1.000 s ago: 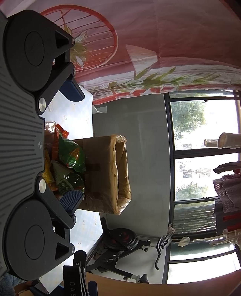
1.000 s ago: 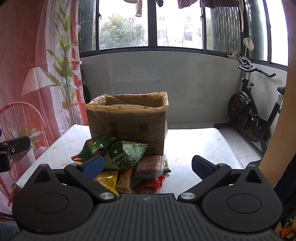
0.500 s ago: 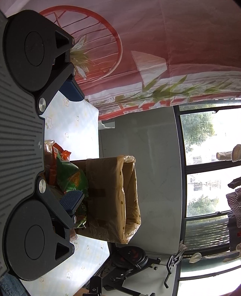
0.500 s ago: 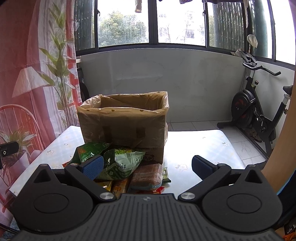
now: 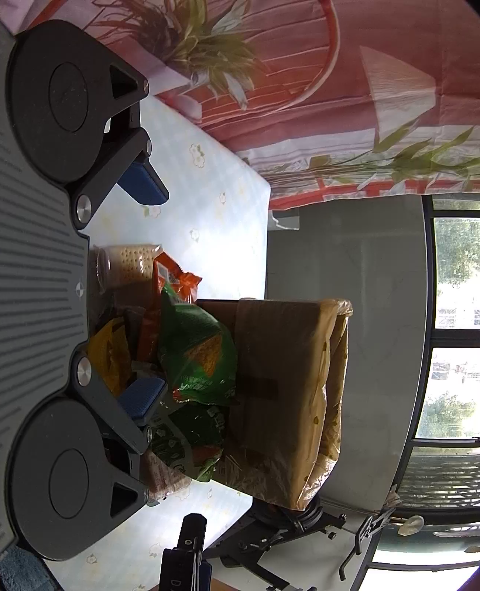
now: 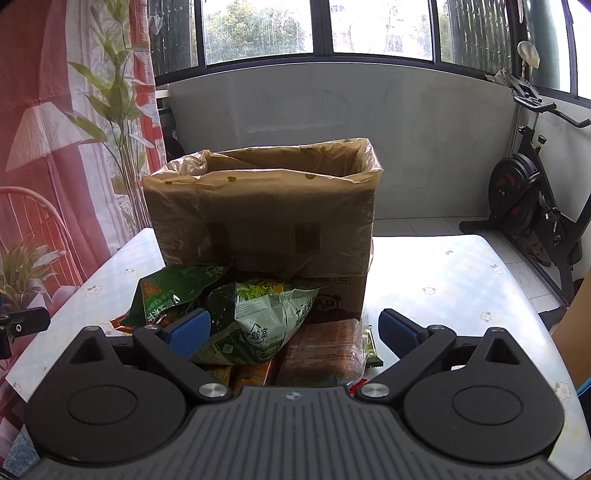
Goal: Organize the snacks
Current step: 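Grasp the yellow chip bag with the left tool while the right tool grasps the bread pack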
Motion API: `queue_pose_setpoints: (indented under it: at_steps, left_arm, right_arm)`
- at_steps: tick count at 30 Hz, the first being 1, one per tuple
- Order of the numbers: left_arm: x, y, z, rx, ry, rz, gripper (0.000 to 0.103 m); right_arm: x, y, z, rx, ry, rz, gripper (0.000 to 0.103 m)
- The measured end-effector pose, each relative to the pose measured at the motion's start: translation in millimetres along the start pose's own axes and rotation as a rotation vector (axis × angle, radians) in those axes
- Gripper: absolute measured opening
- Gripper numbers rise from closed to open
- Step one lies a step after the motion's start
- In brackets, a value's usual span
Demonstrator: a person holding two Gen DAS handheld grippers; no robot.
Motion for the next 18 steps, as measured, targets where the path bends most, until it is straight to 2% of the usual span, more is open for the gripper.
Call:
queue_pose_setpoints:
  at_steps: [2, 8, 18]
  left_arm:
    - [-18, -9, -6, 0.004, -0.039, 0.051, 0.090]
    - [-54, -34, -29, -0.015, -0.069, 0.131, 0.087]
    - [-97, -59, -57, -0.041, -0.072, 0.245, 0.088]
  right_arm:
    - [-8, -6, 2, 0.024, -0.002, -0.001, 0.095]
    - [-27, -22, -4, 0.116, -0.018, -0.018, 0.090]
    - [-63, -51, -45, 0.041, -0.016, 0.058, 0.088]
Point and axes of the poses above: each gripper's, at about its wrist camera, not at the fingertips, and x roughly against the way its jaws point, z to its left, y to its top, the point moved 4 cm from there along -x, roughly the way its jaws point, and after that the axes turned 8 degrees about x, right-handed, at the moved point
